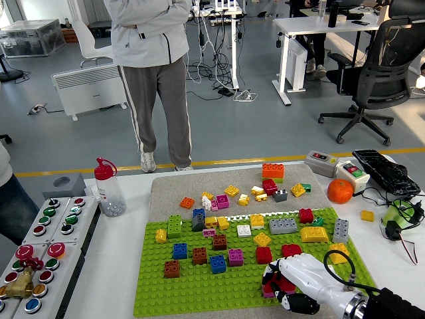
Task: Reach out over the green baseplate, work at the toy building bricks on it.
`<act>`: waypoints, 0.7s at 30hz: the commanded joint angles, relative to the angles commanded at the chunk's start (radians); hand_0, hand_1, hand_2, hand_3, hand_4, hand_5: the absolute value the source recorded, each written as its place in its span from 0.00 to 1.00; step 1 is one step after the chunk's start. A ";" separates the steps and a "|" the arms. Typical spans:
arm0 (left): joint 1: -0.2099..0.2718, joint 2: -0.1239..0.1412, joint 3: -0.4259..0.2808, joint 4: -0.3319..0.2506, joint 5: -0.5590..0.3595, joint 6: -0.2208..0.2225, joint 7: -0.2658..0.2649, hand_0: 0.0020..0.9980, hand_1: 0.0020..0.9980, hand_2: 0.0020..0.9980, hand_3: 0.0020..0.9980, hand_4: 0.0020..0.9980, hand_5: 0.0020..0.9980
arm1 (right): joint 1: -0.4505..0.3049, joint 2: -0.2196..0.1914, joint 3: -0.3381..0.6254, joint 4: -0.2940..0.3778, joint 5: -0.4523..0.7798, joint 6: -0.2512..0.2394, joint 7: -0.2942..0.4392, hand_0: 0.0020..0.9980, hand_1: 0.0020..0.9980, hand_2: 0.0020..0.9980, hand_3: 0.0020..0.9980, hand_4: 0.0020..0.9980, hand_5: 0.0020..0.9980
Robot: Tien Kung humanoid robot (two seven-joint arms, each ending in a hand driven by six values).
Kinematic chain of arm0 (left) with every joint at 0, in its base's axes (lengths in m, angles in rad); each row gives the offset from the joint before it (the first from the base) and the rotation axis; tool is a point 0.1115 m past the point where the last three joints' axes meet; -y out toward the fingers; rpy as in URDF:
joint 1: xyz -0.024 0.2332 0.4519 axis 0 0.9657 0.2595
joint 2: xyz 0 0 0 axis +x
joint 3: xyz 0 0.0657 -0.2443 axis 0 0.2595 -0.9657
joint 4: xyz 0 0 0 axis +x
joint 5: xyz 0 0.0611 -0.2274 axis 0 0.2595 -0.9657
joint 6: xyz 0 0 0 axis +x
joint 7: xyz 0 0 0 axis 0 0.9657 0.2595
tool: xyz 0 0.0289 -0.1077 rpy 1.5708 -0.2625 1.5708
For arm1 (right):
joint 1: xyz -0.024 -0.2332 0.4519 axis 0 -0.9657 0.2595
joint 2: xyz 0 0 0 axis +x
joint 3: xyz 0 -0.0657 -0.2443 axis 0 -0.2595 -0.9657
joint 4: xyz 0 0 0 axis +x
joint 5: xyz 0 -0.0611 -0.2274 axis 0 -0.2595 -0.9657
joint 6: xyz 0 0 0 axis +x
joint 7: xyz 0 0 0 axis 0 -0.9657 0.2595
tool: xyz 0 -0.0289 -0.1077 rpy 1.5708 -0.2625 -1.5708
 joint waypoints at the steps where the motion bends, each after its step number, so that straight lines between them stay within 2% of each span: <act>1: 0.000 0.000 0.000 0.000 0.000 0.000 0.000 0.66 0.61 0.56 0.45 0.24 1.00 | 0.000 0.000 0.001 0.000 0.000 0.001 -0.001 0.47 0.57 0.60 0.57 0.34 0.14; 10: 0.001 0.001 -0.003 0.000 0.003 0.000 0.000 0.66 0.61 0.57 0.45 0.24 1.00 | 0.000 -0.001 0.004 0.003 -0.004 0.008 -0.005 0.47 0.58 0.61 0.57 0.34 0.13; 21: -0.001 0.001 -0.006 0.000 0.003 0.001 -0.001 0.66 0.61 0.56 0.45 0.24 1.00 | -0.004 -0.011 0.035 0.038 -0.022 0.005 -0.007 0.47 0.58 0.60 0.57 0.34 0.13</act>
